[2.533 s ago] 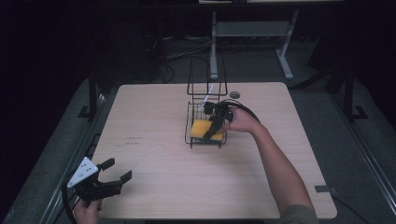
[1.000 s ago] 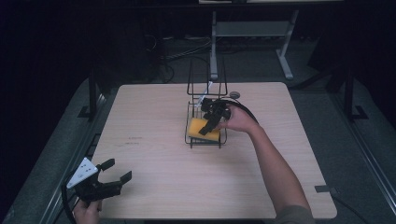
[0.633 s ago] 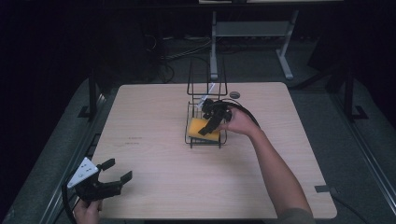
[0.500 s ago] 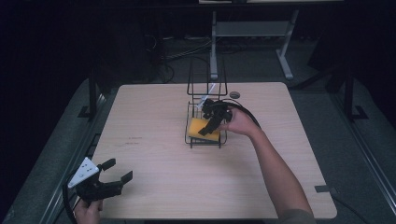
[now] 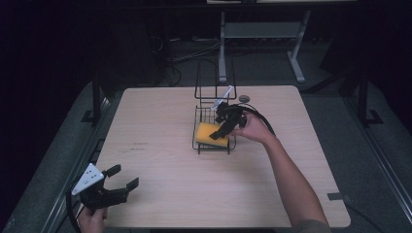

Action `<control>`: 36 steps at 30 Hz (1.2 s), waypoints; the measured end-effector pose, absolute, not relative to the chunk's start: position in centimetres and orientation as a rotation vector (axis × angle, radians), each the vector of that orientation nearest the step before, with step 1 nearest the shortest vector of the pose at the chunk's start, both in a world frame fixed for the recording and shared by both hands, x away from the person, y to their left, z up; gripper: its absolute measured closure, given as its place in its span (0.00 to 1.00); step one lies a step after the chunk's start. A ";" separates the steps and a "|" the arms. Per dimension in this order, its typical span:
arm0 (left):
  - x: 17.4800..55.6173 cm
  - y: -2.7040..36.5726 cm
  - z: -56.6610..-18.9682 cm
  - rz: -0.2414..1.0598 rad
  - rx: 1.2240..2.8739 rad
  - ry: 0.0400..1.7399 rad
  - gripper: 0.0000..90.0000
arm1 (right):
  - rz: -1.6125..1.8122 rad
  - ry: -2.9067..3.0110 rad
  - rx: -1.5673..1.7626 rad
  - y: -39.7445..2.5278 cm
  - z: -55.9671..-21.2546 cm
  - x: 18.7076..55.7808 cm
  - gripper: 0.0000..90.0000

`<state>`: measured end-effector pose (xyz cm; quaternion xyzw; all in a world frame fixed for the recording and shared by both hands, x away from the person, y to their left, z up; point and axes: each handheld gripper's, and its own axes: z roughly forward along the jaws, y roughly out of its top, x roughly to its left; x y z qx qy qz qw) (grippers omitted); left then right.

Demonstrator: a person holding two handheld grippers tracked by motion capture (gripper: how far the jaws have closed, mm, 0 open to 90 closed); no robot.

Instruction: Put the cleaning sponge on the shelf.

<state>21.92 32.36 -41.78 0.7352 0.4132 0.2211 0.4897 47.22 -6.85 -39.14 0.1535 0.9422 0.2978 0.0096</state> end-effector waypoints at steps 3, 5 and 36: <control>21.9 32.4 -41.8 0.538 1.778 1.006 0.16 | 0.960 2.931 0.472 -7.0 -39.0 47.3 0.20; 21.9 32.5 -41.8 0.537 1.777 1.007 0.16 | 0.972 2.931 0.473 -7.2 -39.0 47.3 0.20; 21.8 32.2 -41.7 0.538 1.786 1.004 0.16 | 1.013 2.870 0.631 -11.8 -39.6 46.6 0.19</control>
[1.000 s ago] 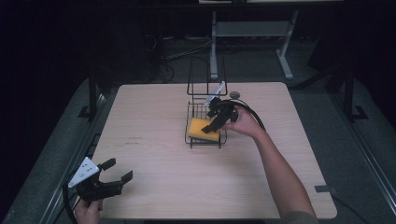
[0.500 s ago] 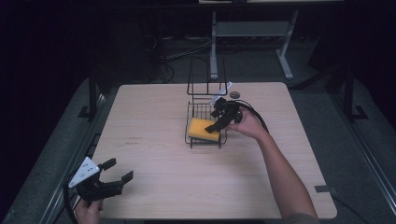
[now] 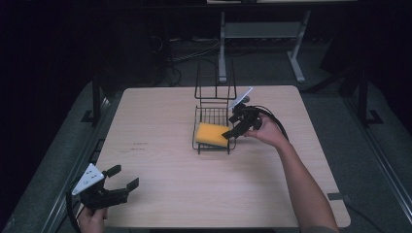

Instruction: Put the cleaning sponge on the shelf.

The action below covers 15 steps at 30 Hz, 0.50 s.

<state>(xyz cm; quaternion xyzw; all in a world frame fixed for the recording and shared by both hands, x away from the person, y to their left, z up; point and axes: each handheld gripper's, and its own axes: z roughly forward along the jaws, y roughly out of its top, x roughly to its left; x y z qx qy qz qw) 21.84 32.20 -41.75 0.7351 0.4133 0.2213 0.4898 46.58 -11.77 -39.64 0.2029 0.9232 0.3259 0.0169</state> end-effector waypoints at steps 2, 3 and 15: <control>21.8 32.2 -41.7 0.537 1.787 1.001 0.16 | 1.014 2.868 0.634 -12.2 -39.7 46.5 0.19; 21.8 32.2 -41.7 0.537 1.786 1.002 0.16 | 1.010 2.864 0.645 -12.4 -39.7 46.5 0.19; 21.8 31.8 -41.7 0.529 1.790 0.989 0.16 | 0.994 2.842 0.691 -15.1 -39.5 45.0 0.19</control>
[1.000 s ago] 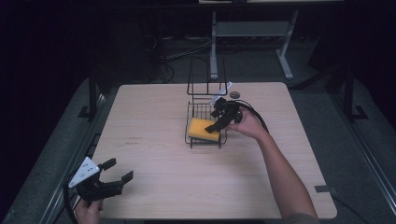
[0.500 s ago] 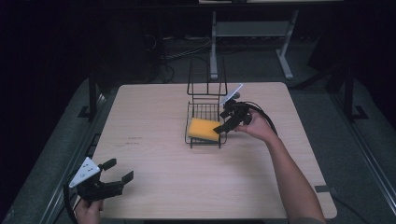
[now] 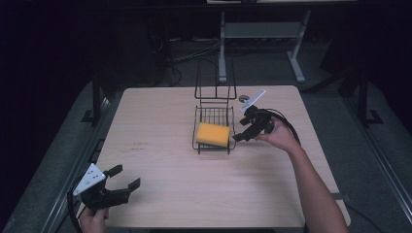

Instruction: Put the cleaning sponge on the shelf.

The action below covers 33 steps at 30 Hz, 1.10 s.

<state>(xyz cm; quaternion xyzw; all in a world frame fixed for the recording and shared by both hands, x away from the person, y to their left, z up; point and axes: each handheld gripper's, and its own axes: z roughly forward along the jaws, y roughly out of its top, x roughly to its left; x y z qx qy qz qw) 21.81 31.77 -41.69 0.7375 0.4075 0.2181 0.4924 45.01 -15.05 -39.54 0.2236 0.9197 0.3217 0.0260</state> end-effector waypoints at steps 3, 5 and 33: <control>21.8 31.6 -41.7 0.532 1.792 0.985 0.16 | 0.986 2.835 0.703 -15.5 -39.6 44.6 0.19; 21.8 31.6 -41.7 0.532 1.793 0.985 0.16 | 0.979 2.836 0.712 -15.9 -39.8 44.3 0.19; 21.7 31.6 -41.6 0.534 1.800 0.985 0.16 | 0.933 2.835 0.786 -19.3 -41.5 41.1 0.19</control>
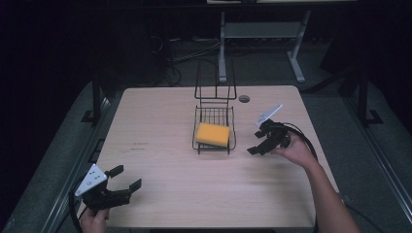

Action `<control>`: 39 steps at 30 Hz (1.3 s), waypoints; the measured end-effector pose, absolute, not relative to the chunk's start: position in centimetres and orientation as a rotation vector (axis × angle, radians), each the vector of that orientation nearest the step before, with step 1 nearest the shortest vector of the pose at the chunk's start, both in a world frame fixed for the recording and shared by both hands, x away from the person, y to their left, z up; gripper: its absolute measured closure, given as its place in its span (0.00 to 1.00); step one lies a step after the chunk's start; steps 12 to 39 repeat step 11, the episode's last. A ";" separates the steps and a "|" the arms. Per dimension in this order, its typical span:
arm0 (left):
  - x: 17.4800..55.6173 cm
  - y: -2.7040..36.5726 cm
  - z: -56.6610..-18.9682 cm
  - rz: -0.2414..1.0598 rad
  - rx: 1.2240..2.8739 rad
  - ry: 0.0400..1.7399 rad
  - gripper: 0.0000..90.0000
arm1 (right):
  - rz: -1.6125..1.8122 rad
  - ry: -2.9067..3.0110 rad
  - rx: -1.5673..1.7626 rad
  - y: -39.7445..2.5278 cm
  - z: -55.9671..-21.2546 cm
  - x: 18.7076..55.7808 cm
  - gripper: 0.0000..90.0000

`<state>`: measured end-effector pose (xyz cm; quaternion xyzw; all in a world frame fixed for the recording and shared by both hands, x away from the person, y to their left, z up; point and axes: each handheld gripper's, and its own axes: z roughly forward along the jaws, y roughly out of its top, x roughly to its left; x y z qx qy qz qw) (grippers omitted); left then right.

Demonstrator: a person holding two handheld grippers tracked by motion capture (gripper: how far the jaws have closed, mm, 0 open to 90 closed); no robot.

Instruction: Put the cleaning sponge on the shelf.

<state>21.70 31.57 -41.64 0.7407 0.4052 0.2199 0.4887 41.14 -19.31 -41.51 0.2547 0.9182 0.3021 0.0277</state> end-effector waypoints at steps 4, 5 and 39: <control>21.7 31.6 -41.6 0.534 1.801 0.983 0.16 | 0.933 2.834 0.802 -19.7 -41.7 40.8 0.19; 21.7 31.6 -41.6 0.534 1.801 0.983 0.16 | 0.929 2.835 0.797 -19.8 -41.8 40.8 0.19; 21.7 31.5 -41.6 0.537 1.801 0.981 0.16 | 0.916 2.834 0.803 -20.0 -42.0 40.1 0.19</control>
